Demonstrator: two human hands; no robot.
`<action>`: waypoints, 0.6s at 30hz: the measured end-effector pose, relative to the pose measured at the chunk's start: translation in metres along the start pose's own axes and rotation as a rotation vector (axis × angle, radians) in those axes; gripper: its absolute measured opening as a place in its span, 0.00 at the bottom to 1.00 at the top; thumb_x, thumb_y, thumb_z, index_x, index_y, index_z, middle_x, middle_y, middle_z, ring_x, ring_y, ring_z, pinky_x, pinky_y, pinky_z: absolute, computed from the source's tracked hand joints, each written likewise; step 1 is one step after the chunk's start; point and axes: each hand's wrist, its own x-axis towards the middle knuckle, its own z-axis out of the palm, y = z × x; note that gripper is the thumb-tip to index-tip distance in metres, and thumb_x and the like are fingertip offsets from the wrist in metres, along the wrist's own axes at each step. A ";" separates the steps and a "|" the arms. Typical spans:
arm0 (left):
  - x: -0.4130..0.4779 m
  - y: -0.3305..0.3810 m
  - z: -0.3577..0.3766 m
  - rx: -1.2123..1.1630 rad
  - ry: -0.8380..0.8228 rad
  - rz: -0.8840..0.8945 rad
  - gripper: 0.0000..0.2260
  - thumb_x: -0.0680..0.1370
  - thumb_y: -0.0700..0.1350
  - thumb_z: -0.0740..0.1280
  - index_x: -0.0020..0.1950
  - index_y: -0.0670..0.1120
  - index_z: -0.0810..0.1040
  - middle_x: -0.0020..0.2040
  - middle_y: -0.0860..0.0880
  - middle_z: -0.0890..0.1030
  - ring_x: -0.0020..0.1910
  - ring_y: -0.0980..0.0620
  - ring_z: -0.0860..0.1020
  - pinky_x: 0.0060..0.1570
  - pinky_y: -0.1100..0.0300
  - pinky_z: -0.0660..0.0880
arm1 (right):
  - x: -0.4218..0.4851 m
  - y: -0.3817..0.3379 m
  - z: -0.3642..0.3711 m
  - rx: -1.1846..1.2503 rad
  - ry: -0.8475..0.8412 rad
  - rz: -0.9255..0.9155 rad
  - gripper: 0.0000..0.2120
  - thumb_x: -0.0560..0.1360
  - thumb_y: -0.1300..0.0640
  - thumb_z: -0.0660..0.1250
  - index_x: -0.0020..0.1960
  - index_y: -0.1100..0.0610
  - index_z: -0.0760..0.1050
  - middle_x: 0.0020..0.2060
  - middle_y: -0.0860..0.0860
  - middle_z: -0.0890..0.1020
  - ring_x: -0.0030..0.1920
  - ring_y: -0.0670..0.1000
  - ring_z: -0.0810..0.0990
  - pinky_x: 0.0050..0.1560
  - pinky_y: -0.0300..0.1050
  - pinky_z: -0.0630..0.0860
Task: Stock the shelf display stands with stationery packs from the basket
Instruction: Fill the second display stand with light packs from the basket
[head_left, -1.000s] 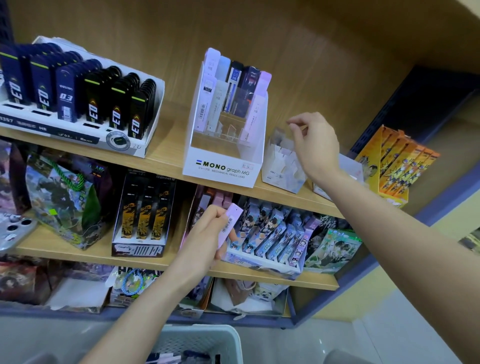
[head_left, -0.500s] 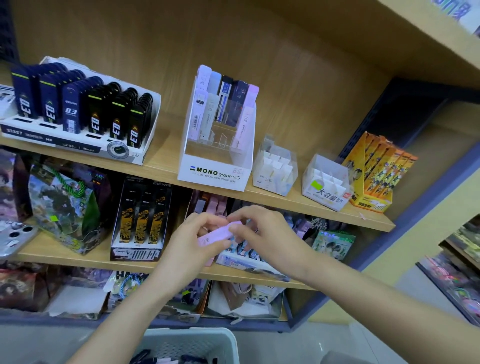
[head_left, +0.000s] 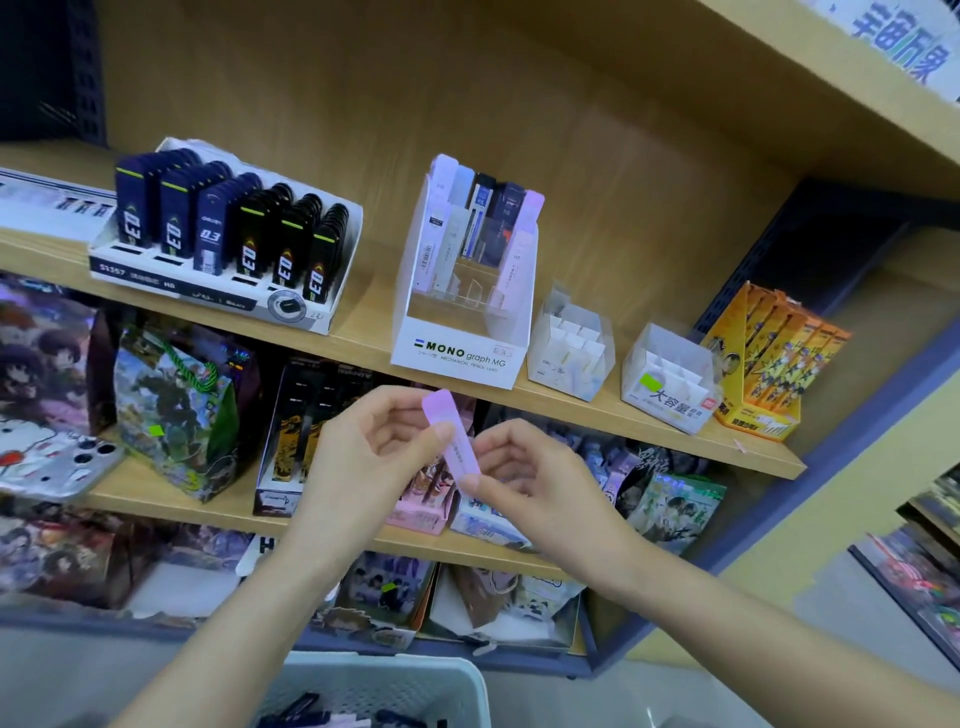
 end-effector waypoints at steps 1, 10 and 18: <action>0.000 0.003 0.002 0.046 -0.018 0.031 0.10 0.73 0.35 0.71 0.45 0.51 0.80 0.38 0.56 0.82 0.38 0.60 0.79 0.41 0.68 0.75 | 0.000 -0.003 0.001 0.001 0.014 -0.029 0.08 0.74 0.59 0.69 0.51 0.52 0.74 0.44 0.46 0.81 0.45 0.43 0.80 0.46 0.35 0.75; 0.031 0.034 0.015 0.493 -0.044 0.311 0.06 0.77 0.45 0.66 0.50 0.54 0.71 0.49 0.60 0.75 0.47 0.62 0.73 0.47 0.70 0.68 | 0.028 -0.031 -0.041 -0.090 0.236 -0.220 0.18 0.73 0.60 0.70 0.53 0.42 0.66 0.43 0.43 0.78 0.38 0.49 0.81 0.41 0.52 0.80; 0.067 0.009 0.010 1.148 -0.154 0.528 0.14 0.79 0.47 0.61 0.62 0.45 0.75 0.54 0.49 0.73 0.56 0.49 0.69 0.56 0.57 0.63 | 0.134 -0.036 -0.105 -0.218 0.665 -0.366 0.04 0.78 0.61 0.60 0.52 0.55 0.68 0.40 0.41 0.75 0.42 0.48 0.76 0.41 0.35 0.71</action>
